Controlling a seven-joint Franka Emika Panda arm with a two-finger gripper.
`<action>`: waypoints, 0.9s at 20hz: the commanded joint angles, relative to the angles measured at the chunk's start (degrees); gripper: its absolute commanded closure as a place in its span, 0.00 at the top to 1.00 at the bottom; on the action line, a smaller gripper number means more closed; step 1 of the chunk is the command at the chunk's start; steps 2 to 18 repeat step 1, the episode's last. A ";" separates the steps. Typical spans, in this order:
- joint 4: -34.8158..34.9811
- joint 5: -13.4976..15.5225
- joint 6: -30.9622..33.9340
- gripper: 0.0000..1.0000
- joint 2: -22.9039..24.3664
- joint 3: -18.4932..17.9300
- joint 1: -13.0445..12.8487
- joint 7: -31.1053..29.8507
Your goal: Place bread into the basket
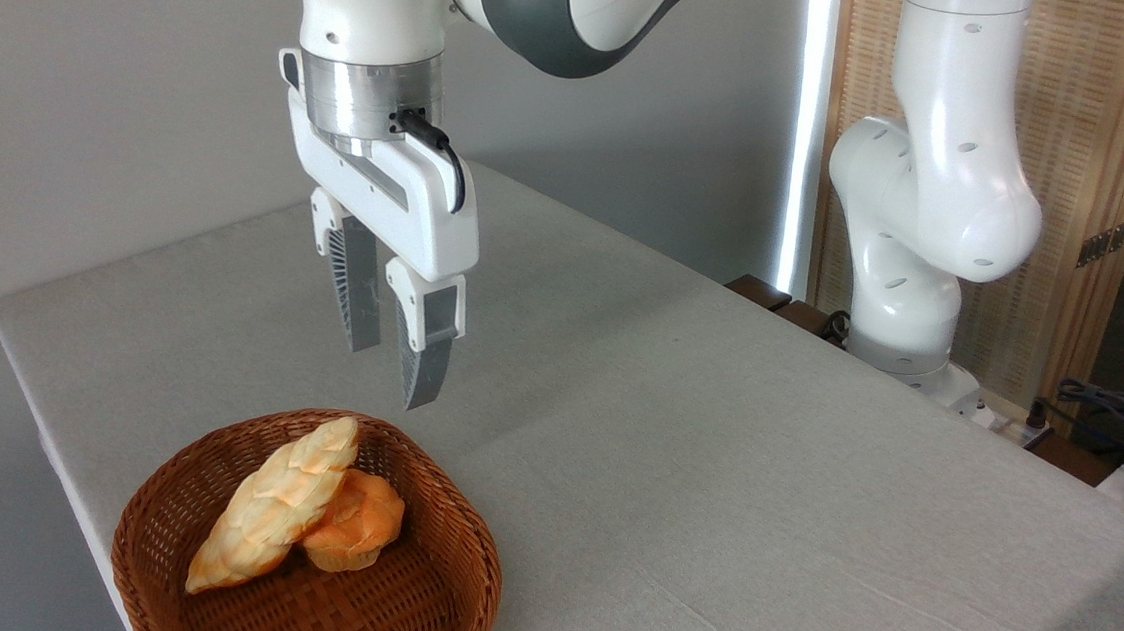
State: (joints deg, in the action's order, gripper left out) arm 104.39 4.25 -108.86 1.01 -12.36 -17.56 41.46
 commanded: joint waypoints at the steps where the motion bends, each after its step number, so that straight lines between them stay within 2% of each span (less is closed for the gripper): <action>1: -0.59 -0.38 1.55 1.00 0.13 -0.13 -0.28 -1.29; 18: -0.59 -0.38 1.55 1.00 0.13 -0.13 -0.28 -1.29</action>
